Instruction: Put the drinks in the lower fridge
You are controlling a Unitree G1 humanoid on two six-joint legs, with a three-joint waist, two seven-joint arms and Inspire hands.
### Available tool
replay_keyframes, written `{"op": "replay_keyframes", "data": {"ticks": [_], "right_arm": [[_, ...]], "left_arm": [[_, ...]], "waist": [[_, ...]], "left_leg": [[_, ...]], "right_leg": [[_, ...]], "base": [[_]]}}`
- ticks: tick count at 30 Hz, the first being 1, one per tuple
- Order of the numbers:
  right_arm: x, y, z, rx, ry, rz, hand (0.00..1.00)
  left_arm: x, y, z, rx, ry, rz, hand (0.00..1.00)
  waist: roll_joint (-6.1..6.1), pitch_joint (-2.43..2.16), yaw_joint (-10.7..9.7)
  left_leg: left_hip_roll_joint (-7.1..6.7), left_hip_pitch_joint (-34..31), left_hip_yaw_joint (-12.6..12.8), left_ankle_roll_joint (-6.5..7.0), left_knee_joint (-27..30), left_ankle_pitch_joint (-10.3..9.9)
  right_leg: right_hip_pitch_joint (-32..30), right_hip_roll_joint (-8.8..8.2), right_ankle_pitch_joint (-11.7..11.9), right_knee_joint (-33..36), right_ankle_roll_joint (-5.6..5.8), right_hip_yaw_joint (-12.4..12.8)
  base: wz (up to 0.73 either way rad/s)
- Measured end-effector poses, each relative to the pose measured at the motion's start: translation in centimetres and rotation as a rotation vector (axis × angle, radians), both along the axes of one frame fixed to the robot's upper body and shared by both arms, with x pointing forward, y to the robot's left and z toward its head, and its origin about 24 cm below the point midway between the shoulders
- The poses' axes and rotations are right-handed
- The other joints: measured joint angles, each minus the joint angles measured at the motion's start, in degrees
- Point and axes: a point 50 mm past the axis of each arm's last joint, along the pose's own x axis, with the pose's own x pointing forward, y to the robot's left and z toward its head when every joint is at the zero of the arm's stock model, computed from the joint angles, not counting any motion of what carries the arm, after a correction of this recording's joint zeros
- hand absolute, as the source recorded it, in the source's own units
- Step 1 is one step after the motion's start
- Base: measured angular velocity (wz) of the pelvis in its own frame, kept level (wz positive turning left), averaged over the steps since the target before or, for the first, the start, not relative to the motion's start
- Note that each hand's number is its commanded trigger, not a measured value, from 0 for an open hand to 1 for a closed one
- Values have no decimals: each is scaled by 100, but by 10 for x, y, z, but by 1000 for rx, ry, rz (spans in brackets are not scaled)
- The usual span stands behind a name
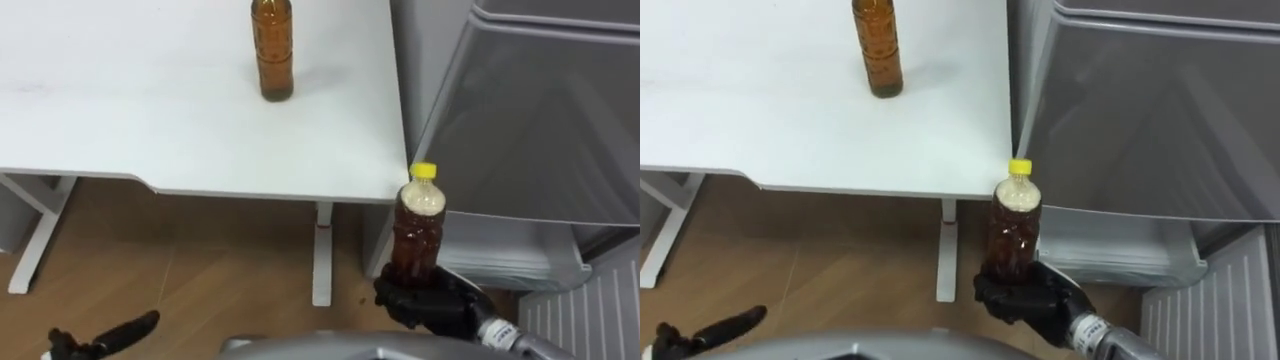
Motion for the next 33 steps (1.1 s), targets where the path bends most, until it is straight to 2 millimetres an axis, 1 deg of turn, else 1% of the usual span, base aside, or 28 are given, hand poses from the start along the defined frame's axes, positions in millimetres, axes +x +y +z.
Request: {"op": "replay_keyframes", "data": {"ticks": [2,4,5,8,11,13,15,17,18,20,25,27,28,33], "right_arm": [[3,-1,1,-2,-7,-20,100],[4,-2,1,4,-8,-53,100],[7,-2,1,-4,-13,-60,100],[11,-5,2,-26,-18,-82,100],[11,-8,2,-38,-8,-105,100],[10,-8,1,-31,13,-125,100],[10,-8,0,-21,23,-155,100],[11,-10,1,-9,27,-199,100],[11,-10,1,-6,29,-209,100],[12,-10,1,-10,30,-221,100],[9,-12,-2,-34,50,-246,100],[7,-12,-4,-44,64,-258,100],[7,-12,-5,-49,70,-266,100],[7,-12,-6,-29,77,-298,100]], "left_arm": [[-15,-4,-8,-76,67,-13,0],[-23,-6,-11,-122,96,-19,0],[-28,-8,-13,-149,114,-21,0],[-31,-12,-16,-214,130,-40,0],[-30,-15,-18,-267,133,-67,0],[-30,-17,-19,-291,130,-76,0],[-30,-19,-20,-310,143,-109,0],[-29,-24,-21,-331,160,-162,0],[-29,-25,-21,-335,164,-173,0],[-30,-26,-22,-347,170,-190,0],[-25,-26,-22,-336,187,-246,0],[-21,-27,-23,-335,190,-285,0],[-20,-27,-23,-337,195,-312,0],[-12,-29,-23,-342,185,-351,0]], "waist": [[20,-12,-94],[31,-11,-150],[30,3,-227],[63,21,-348],[123,30,-435],[123,27,-522],[116,25,-564],[83,3,-601],[86,6,-606],[50,-21,-658],[37,-18,-730],[41,-16,-724],[45,-17,-708],[54,-14,-808]], "left_leg": [[0,-14,-24,-1,19,0],[1,-22,-30,-1,45,0],[1,-30,-33,0,45,0],[3,-33,-21,2,-4,-3],[10,-46,24,3,-6,-2],[9,-47,30,3,-3,-1],[9,-53,66,3,-2,-1],[10,-75,154,4,-4,0],[10,-75,174,6,-2,1],[13,-82,240,8,-5,2],[22,-22,293,8,-58,1],[29,9,322,8,-79,1],[39,47,378,7,-105,0],[56,68,465,11,-142,-5]], "right_leg": [[2,3,0,0,0,-25],[4,2,1,8,0,-36],[-3,1,1,18,1,-45],[-33,1,1,57,1,-31],[-91,-2,0,105,2,-13],[-93,-3,-4,100,7,-7],[-117,-3,-9,88,12,33],[-198,-5,-10,99,14,119],[-211,-5,-10,100,14,133],[-274,-6,-8,127,16,184],[-288,1,-8,177,18,235],[-295,8,-8,202,19,272],[-292,15,-8,205,18,315],[-335,31,-8,304,18,414]], "base": [[5],[5],[0],[-2],[-8],[-4],[-11],[-18],[-17],[-13],[-6],[-9],[-19],[-11]]}}
